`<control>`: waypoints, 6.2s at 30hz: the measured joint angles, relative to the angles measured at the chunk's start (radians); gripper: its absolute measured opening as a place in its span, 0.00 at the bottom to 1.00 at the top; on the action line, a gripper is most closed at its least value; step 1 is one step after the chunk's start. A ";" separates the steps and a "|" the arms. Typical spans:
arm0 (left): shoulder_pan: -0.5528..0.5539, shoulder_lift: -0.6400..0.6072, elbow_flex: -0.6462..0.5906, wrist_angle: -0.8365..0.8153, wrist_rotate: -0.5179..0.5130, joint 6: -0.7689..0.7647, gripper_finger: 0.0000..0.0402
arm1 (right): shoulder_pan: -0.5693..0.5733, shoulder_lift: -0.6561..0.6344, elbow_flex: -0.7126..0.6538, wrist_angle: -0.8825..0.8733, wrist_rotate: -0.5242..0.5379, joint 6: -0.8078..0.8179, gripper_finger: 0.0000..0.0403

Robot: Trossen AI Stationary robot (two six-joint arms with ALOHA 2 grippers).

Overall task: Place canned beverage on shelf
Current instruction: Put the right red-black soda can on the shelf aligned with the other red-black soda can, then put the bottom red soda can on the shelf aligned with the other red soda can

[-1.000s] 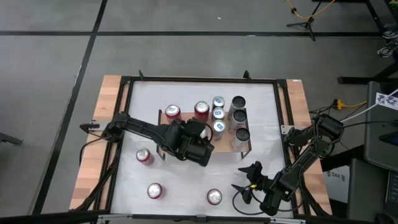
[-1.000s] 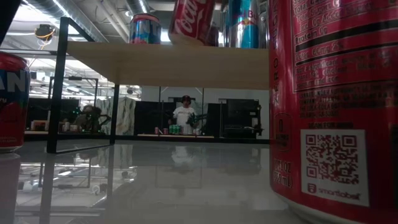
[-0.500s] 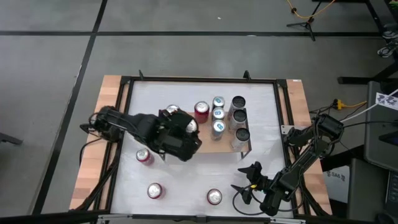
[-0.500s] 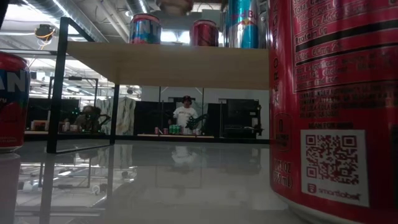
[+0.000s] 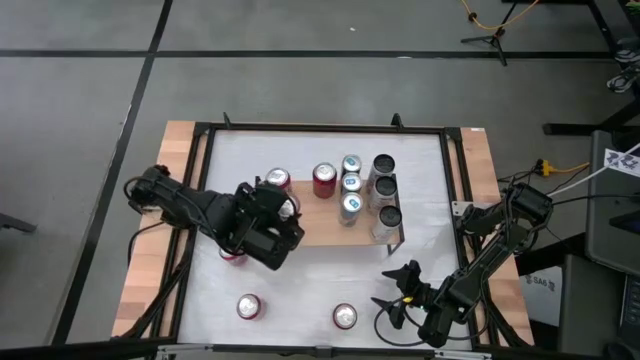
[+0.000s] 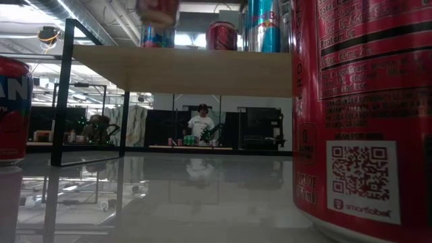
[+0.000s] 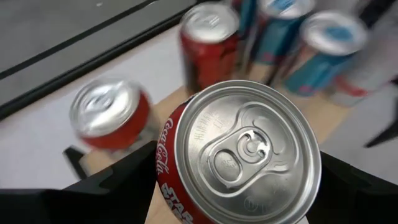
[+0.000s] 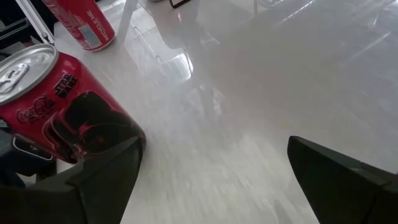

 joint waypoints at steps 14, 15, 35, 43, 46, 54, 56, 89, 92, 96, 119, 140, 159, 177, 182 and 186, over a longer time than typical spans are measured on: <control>0.043 -0.090 -0.354 0.472 0.085 0.095 0.76 | 0.000 0.000 0.000 0.006 0.002 -0.001 0.97; 0.053 -0.088 -0.364 0.510 0.087 0.115 0.76 | 0.000 0.000 0.000 0.006 0.002 -0.002 0.97; 0.203 -0.085 -0.489 0.819 0.139 0.281 0.77 | 0.000 0.000 0.000 0.005 0.020 -0.005 0.97; 0.207 -0.085 -0.493 0.823 0.144 0.281 0.84 | 0.000 0.000 0.000 0.005 0.020 -0.005 0.97; 0.207 -0.085 -0.493 0.822 0.146 0.280 0.85 | 0.000 0.000 0.000 0.005 0.020 -0.005 0.97; 0.207 -0.085 -0.494 0.835 0.146 0.279 0.85 | 0.000 0.000 0.000 0.005 0.020 -0.005 0.97; 0.207 -0.085 -0.494 0.851 0.146 0.278 0.85 | 0.000 0.000 0.000 0.005 0.020 -0.004 0.97; 0.199 -0.103 -0.494 1.010 0.075 0.386 0.85 | 0.000 0.000 0.000 0.005 0.020 -0.004 0.97; 0.197 -0.115 -0.492 1.042 0.073 0.411 0.85 | 0.000 0.000 0.000 0.005 0.020 -0.004 0.97; 0.193 -0.133 -0.492 1.064 0.066 0.438 0.85 | 0.000 0.000 0.000 0.005 0.020 -0.004 0.97; -0.100 -0.178 -0.493 1.113 0.188 0.419 0.85 | 0.000 0.000 0.000 0.008 0.015 -0.004 0.97; -0.462 -0.177 -0.493 0.616 0.388 -0.349 0.85 | 0.000 0.000 0.000 0.009 0.013 -0.029 0.97; -0.492 -0.092 -0.493 0.507 0.468 -0.053 0.85 | 0.000 0.000 0.000 0.007 0.013 -0.083 0.97; -0.479 -0.051 -0.516 0.479 0.453 0.177 0.85 | 0.000 0.000 0.000 0.008 -0.003 -0.108 0.97; -0.479 -0.051 -0.568 0.487 0.473 0.168 0.85 | 0.000 0.000 0.000 0.009 -0.005 -0.108 0.97; -0.478 -0.051 -0.587 0.498 0.488 0.167 0.85 | 0.000 0.000 0.000 0.009 -0.005 -0.108 0.97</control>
